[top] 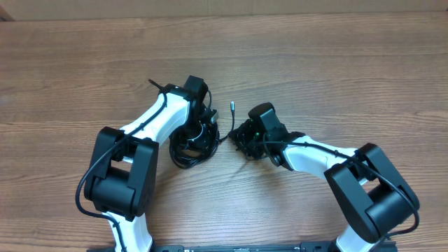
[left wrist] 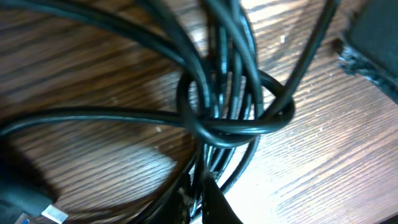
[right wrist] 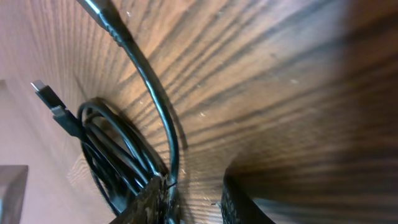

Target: Untangle cables

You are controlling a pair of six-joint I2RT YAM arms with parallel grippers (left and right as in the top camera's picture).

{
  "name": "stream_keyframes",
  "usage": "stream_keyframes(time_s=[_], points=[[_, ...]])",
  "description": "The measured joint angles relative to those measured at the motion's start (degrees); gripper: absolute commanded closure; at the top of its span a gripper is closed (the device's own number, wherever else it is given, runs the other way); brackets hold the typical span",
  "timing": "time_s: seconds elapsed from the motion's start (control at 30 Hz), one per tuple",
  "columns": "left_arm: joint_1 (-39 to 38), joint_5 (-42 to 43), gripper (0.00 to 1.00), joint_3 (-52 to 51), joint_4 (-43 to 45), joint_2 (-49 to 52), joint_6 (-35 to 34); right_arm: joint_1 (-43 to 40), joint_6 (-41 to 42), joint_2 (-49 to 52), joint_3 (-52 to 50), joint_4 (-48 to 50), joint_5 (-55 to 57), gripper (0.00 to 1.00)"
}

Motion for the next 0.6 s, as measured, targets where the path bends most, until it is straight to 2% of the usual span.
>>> stream_keyframes(time_s=[0.4,0.6], points=[[-1.84,0.04,0.94,-0.61,1.29,0.0,3.45,0.0,0.59,0.81,0.0,2.56,0.17,0.72],[-1.84,2.86,0.93,-2.64,3.52,-0.07,7.48,0.0,0.59,0.81,0.0,2.91,1.99,0.72]])
